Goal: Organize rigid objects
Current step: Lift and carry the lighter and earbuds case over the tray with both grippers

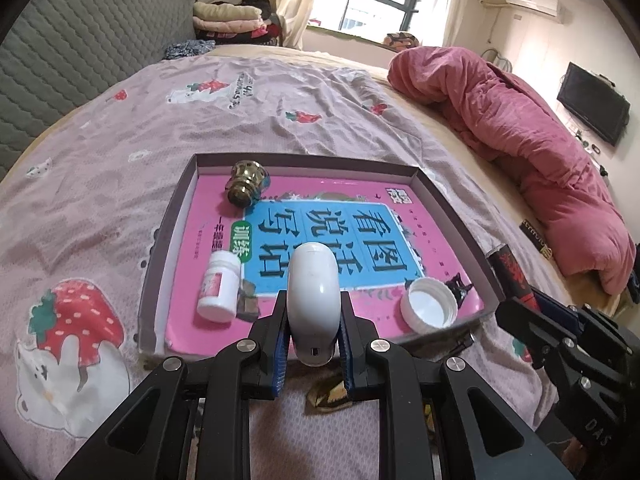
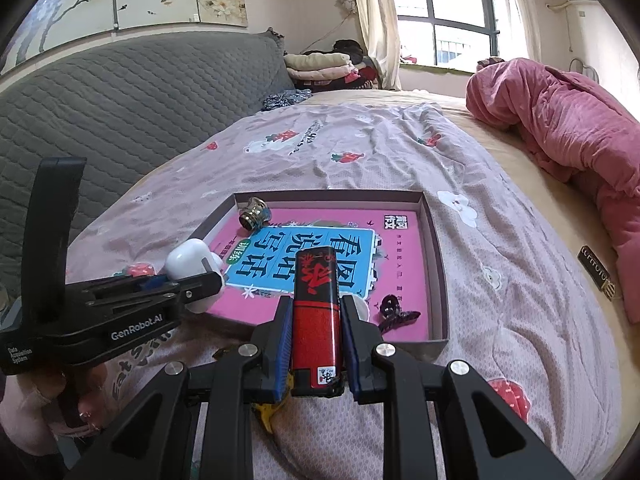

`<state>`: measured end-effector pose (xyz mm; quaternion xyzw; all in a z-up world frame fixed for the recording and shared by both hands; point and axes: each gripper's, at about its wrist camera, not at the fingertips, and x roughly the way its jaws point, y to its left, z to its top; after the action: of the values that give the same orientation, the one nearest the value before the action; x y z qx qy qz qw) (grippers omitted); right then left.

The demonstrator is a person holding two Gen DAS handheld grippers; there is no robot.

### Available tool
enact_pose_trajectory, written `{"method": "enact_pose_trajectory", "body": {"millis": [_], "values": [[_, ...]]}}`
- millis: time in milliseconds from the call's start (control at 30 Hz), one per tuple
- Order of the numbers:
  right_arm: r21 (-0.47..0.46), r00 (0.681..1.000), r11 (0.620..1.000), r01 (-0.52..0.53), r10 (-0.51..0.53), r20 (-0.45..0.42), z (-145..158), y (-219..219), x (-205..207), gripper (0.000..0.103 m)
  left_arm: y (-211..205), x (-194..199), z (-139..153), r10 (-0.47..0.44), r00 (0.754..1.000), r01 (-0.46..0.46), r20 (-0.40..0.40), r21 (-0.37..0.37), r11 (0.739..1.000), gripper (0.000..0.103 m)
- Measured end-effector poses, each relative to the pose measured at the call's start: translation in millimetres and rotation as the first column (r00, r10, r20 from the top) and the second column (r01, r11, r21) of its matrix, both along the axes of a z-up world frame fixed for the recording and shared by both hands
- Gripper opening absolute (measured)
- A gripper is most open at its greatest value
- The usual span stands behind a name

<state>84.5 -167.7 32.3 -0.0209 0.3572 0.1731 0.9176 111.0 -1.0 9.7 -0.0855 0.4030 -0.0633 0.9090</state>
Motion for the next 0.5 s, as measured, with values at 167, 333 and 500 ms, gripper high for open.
{"method": "enact_pose_trajectory", "body": {"millis": [167, 333, 500], "values": [[0.012, 1.0, 1.0, 0.002, -0.002, 0.002, 2.0, 4.3, 7.9, 0.023, -1.2, 14.0, 0.6, 0.004, 1.0, -0.004, 0.001, -0.01, 1.0, 0.022], [0.0, 1.0, 1.0, 0.0, 0.0, 0.012, 5.7, 10.4, 12.5, 0.023, -1.4, 20.8, -6.2, -0.014, 1.0, 0.014, -0.001, -0.026, 1.0, 0.022], [-0.018, 1.0, 1.0, 0.004, -0.004, 0.001, 3.0, 16.0, 15.9, 0.023, 1.0, 26.0, -16.7, -0.033, 0.999, 0.032, -0.022, -0.027, 0.999, 0.022]]}}
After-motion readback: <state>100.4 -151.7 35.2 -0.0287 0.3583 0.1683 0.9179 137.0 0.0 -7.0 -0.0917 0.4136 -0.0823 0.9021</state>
